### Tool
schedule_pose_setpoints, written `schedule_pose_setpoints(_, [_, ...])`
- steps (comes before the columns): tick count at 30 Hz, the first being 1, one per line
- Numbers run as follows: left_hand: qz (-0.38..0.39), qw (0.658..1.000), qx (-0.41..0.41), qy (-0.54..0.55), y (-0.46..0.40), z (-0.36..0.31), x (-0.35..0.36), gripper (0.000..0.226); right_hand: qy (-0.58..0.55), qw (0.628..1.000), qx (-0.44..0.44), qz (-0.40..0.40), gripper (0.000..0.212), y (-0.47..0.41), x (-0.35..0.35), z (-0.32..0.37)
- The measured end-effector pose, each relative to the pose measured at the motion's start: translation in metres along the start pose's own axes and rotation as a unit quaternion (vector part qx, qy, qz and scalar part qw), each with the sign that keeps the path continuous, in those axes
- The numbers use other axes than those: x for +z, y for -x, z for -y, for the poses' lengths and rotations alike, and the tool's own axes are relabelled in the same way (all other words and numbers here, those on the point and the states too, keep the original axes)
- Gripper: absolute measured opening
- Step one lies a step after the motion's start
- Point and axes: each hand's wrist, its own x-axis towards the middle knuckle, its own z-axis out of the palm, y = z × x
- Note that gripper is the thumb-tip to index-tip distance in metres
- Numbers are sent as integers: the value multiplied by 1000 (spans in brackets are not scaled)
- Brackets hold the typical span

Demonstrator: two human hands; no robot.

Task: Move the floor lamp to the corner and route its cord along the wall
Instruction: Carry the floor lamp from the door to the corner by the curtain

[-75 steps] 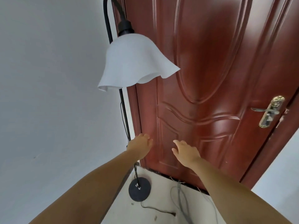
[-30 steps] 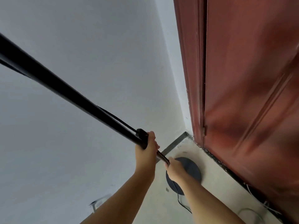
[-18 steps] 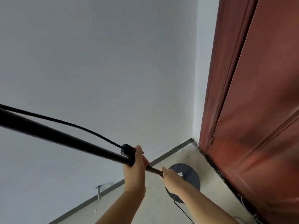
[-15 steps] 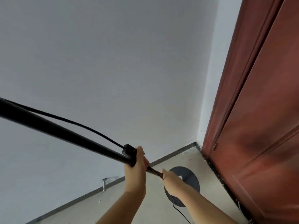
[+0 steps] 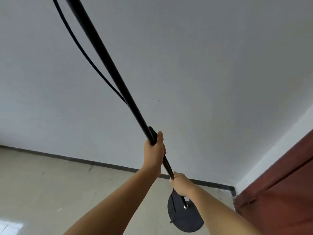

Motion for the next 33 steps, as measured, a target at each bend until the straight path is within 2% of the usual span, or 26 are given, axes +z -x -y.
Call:
schedule_pose_setpoints(6, [-91,994,24,47,-5,-67,-113,25,72,994,-72,50,31,-3,47,113])
schedule_pose_setpoints(10, [-140,987,39,67,-22,-98,-208,24,135,983,-96,76,18,-22,99,196])
schedule_pose_setpoints(16, [-188,977,54,82,-57,-132,-356,24,175,969,-136,104,31,-58,186,321])
schedule_pose_setpoints(20, [-219,971,63,75,-76,-163,-439,23,185,961,-169,119,30,-77,239,400])
schedule_pose_setpoints(26, [-277,954,92,70,-110,-210,-554,24,233,927,-250,156,18,-112,307,520])
schedule_pose_setpoints(31, [-320,938,113,66,-163,-241,-651,25,212,918,-279,187,3,-161,364,624])
schedule_pose_setpoints(33, [-341,931,117,66,-189,-253,-691,24,237,901,-300,208,9,-184,389,667])
